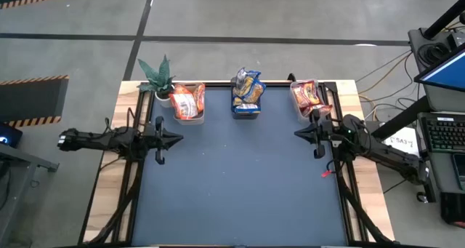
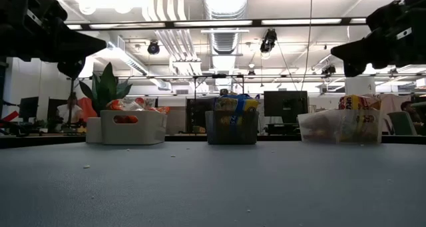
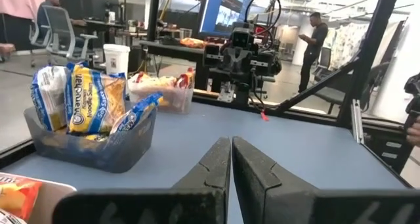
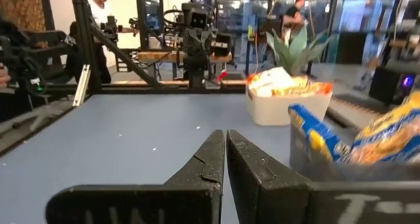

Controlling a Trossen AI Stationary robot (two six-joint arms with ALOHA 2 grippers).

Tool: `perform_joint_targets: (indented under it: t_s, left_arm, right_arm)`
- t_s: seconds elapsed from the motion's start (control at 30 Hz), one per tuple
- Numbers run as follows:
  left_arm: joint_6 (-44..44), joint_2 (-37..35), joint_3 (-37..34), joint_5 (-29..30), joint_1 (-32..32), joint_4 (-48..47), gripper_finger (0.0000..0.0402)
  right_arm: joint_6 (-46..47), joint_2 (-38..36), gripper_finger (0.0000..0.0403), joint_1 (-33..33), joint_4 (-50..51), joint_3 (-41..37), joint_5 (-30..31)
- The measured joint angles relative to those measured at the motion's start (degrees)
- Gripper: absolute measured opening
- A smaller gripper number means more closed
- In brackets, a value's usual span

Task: Sort Maruchan noodles
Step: Return to Home Position

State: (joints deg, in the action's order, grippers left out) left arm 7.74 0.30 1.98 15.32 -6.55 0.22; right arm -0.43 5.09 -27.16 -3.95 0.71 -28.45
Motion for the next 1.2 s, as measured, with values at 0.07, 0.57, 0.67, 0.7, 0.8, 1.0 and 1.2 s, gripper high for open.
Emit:
perform_joint_targets:
  t_s: [0.07,0.57,0.67,0.7,0.8,1.0,1.2]
  left_arm:
    - [0.2,0.3,0.0,0.0,0.0,0.0,0.0]
    - [0.3,0.5,0.0,0.1,0.0,0.0,0.0]
    - [0.3,0.5,0.0,0.1,0.0,0.0,0.0]
    - [0.3,0.5,0.0,0.1,0.0,0.0,0.0]
    - [0.3,0.5,0.0,0.1,0.0,0.0,0.0]
    - [0.3,0.5,0.0,0.1,0.0,0.0,0.0]
    - [0.3,0.6,0.0,0.1,0.0,0.0,0.0]
  right_arm:
    - [1.4,0.5,0.0009,0.0,0.0,0.0,0.0]
    - [2.9,1.5,0.0009,0.0,-0.3,-0.1,0.0]
    - [3.0,1.5,0.0009,0.0,-0.3,-0.1,0.0]
    - [3.0,1.5,0.0009,0.0,-0.3,-0.1,0.0]
    - [3.0,1.5,0.0009,0.0,-0.4,-0.1,0.0]
    - [3.5,1.5,0.0009,0.0,-0.5,-0.1,0.0]
    - [3.5,1.5,0.0009,0.0,-0.5,-0.1,0.0]
